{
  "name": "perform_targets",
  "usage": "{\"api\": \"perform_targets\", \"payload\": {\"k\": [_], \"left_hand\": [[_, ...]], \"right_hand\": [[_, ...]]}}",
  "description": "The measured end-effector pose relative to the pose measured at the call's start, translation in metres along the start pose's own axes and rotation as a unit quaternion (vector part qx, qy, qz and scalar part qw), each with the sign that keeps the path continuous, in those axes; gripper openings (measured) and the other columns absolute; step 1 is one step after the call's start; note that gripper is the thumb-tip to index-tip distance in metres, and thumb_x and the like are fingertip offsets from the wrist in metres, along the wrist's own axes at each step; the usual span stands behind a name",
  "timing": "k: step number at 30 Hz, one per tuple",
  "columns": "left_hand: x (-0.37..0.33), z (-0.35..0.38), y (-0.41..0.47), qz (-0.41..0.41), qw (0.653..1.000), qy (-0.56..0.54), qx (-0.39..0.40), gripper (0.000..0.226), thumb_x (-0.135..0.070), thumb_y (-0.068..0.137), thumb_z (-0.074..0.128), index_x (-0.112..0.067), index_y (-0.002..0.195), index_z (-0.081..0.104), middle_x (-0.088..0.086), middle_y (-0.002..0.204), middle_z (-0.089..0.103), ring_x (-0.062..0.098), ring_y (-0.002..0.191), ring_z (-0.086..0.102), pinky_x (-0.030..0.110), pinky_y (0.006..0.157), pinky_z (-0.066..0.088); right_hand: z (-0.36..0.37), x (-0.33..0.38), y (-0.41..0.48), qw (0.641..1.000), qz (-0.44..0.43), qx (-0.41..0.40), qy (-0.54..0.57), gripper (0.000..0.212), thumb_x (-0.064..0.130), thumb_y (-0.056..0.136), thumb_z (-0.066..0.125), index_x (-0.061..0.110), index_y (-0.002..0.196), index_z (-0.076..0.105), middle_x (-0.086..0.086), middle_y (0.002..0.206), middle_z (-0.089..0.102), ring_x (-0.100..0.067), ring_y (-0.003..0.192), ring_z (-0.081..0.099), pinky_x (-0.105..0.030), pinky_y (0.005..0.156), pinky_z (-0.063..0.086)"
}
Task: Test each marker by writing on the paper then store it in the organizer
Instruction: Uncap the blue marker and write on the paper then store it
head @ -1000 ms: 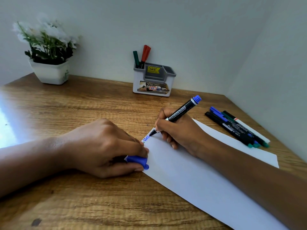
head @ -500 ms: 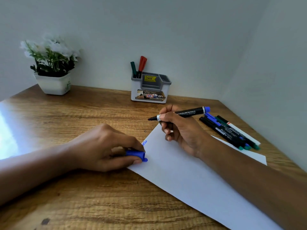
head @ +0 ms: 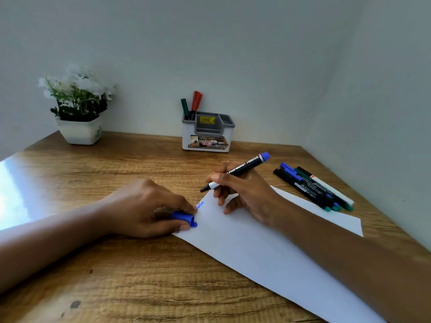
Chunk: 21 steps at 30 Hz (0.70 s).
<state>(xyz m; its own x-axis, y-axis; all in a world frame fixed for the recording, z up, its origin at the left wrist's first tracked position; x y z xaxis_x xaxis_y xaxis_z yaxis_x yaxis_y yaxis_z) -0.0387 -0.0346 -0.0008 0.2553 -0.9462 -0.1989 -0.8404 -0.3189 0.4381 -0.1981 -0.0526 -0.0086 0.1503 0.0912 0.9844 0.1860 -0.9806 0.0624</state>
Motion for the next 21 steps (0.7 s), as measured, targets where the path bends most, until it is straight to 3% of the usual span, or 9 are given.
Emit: {"api": "perform_targets", "payload": {"k": [2,8,21], "left_hand": [[-0.0022,0.0014,-0.0005,0.017,1.0,0.012,0.009,0.029,-0.048,0.092,0.055,-0.031,0.114,0.062,-0.01,0.105,0.073,0.005,0.085,0.071,0.028,0.063,0.059],[-0.0034,0.0038,-0.0011,0.039,0.998,0.037,0.024,0.027,-0.048,0.094,0.054,-0.035,0.117,0.057,-0.007,0.102,0.074,0.011,0.083,0.073,0.032,0.062,0.059],[-0.0028,0.0031,-0.0001,0.05,0.998,0.032,0.013,0.027,-0.044,0.093,0.058,-0.029,0.115,0.06,-0.006,0.104,0.074,0.011,0.085,0.073,0.03,0.063,0.059]], "right_hand": [[-0.0002,-0.0047,0.0011,1.0,0.007,-0.014,-0.019,0.027,0.017,0.086,0.065,-0.007,0.099,0.061,-0.01,0.064,0.059,-0.014,0.049,0.055,-0.024,0.043,0.048],[-0.0007,-0.0083,0.0024,0.998,0.004,-0.019,-0.063,0.013,0.002,0.082,0.06,-0.007,0.091,0.062,-0.01,0.065,0.057,-0.014,0.055,0.055,-0.024,0.047,0.052],[0.0005,-0.0105,0.0055,0.996,0.004,-0.015,-0.087,0.007,0.002,0.082,0.06,0.005,0.079,0.066,-0.005,0.062,0.057,-0.01,0.054,0.055,-0.023,0.046,0.051]]}}
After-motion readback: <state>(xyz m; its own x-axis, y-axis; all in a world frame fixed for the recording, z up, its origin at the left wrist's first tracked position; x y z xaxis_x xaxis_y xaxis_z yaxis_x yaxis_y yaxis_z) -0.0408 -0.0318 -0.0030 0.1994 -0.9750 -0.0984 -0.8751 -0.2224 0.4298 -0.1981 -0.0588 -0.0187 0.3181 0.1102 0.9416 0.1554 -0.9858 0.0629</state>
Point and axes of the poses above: each hand's wrist, its own y-axis towards the middle knuckle, its own z-axis out of the palm, x = y × z, the point moved 7 cm from there along y, towards the middle knuckle
